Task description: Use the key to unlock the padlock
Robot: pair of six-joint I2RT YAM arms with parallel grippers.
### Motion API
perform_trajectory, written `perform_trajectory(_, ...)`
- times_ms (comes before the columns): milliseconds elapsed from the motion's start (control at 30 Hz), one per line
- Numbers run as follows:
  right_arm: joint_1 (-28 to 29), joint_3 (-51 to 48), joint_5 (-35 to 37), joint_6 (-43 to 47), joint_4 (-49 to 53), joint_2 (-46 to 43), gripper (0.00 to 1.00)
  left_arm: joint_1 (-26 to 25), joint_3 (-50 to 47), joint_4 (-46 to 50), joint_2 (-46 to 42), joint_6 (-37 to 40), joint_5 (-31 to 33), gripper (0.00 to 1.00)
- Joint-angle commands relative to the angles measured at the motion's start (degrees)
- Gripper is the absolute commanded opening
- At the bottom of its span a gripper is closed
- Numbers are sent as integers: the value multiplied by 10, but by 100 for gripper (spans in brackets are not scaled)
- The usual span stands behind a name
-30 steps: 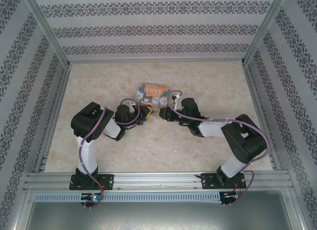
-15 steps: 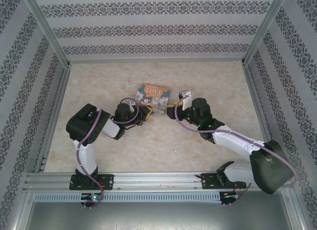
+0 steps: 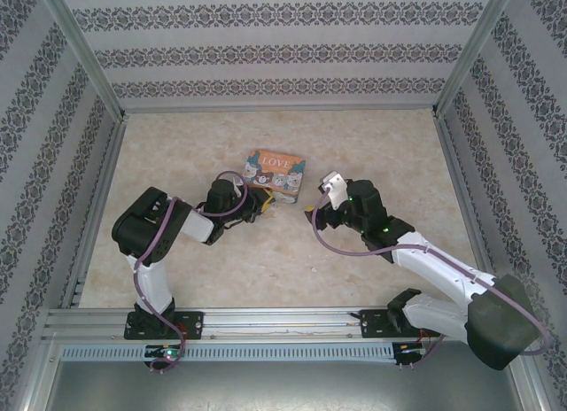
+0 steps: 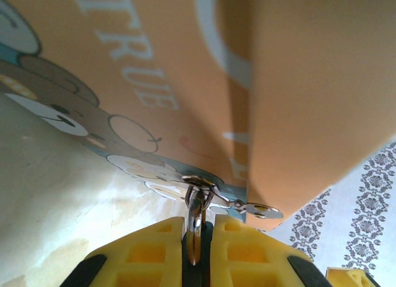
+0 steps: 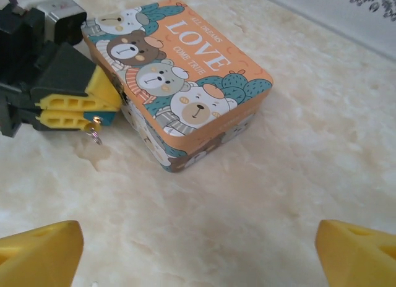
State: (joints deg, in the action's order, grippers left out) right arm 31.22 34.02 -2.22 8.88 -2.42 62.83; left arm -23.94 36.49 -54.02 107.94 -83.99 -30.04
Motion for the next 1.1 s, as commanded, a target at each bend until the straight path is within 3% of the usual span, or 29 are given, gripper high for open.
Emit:
perform_trajectory(0,-7,13,44,57,17,-14,98,-6,22,17,-24,17,-16,5)
perform_trajectory(233,-16,-4,78,66,-5,-35,99,-5,40,36,-30,28,-29,5)
perform_trajectory(433,-18,-23,63,97,8,-75,99,-5,42,41,-34,23,-36,4)
perform_trajectory(600,-15,-48,68,145,26,-112,93,-8,46,66,-43,27,-41,4)
perform_trajectory(867,17,-92,84,221,30,-177,90,-11,60,121,-57,35,-50,4)
perform_trajectory(1067,61,-108,119,277,18,-174,89,-13,57,133,-63,22,-53,4)
